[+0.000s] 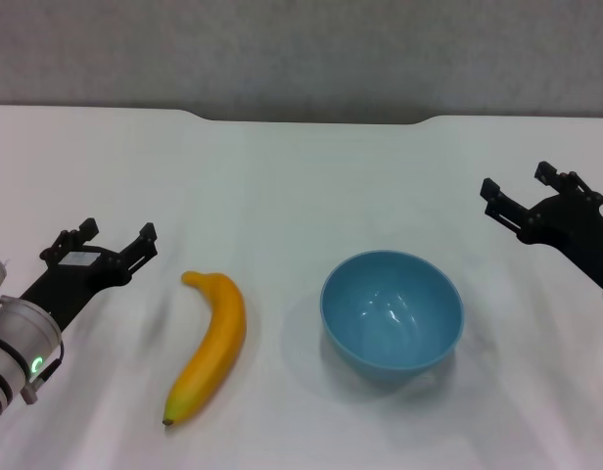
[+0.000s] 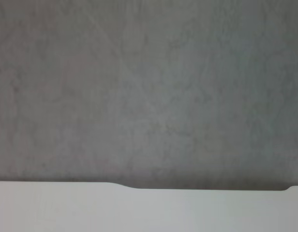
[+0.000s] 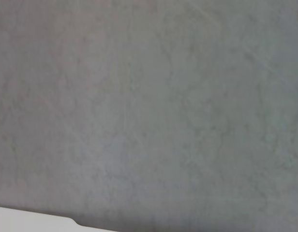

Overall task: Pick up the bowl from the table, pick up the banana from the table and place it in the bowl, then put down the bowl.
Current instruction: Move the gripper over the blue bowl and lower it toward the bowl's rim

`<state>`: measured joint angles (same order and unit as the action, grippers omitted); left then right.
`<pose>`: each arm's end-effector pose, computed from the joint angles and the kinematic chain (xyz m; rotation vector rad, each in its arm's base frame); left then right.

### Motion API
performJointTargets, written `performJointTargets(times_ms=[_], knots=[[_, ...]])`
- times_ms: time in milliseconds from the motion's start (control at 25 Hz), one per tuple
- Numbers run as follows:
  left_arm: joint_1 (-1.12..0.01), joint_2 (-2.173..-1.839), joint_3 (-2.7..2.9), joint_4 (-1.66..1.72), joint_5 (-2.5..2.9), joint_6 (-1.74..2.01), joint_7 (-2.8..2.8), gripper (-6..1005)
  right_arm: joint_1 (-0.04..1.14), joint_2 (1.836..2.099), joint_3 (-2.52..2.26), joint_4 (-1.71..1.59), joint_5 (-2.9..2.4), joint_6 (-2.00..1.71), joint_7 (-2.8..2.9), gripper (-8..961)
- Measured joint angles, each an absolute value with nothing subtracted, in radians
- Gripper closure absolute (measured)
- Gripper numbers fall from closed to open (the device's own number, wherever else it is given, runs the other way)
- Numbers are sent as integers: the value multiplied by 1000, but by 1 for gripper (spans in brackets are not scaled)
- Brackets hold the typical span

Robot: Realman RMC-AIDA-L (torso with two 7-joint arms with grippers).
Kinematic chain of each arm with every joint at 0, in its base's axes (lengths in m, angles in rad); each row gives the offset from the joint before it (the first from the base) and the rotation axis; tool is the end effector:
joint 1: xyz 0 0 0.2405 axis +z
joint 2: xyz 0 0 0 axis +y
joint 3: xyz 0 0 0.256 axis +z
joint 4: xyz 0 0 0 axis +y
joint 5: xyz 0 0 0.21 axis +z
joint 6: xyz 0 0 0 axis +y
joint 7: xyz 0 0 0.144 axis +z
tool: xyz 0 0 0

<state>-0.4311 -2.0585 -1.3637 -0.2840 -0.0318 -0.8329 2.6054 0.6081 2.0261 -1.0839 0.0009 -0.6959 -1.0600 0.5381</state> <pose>-0.3256 0.3533 -0.0348 -1.8156 -0.8089 -0.6761 0.3159 0.3694 -0.0189 -1.9188 0.6476 0.6928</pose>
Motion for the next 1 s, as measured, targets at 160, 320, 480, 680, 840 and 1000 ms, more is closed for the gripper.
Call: performJointTargets(times_ms=[160,320,480,680,840,1000], knots=[[-431,-2059,-1364,-284,-30,-836,2603,92,611,2026,-1084,3,-697,-1060,538,62],[-431,-2059,-1364,-284,-26,-828,2601,92,612,2025,-1085,3,-697,-1051,538,61],[-432,-2059,-1357,-284,-27,-832,2600,93,615,2026,-1084,3,-698,-1044,538,61],[-432,-2052,-1348,-284,-30,-831,2594,93,619,2023,-1085,-2,-751,-1033,576,62],[-421,-2041,-1348,-308,-18,-827,2544,93,613,2014,-1085,-44,-825,-1033,671,62],[-395,-2025,-1355,-396,70,-806,2429,93,558,2011,-1087,-156,-884,-1032,765,62]])
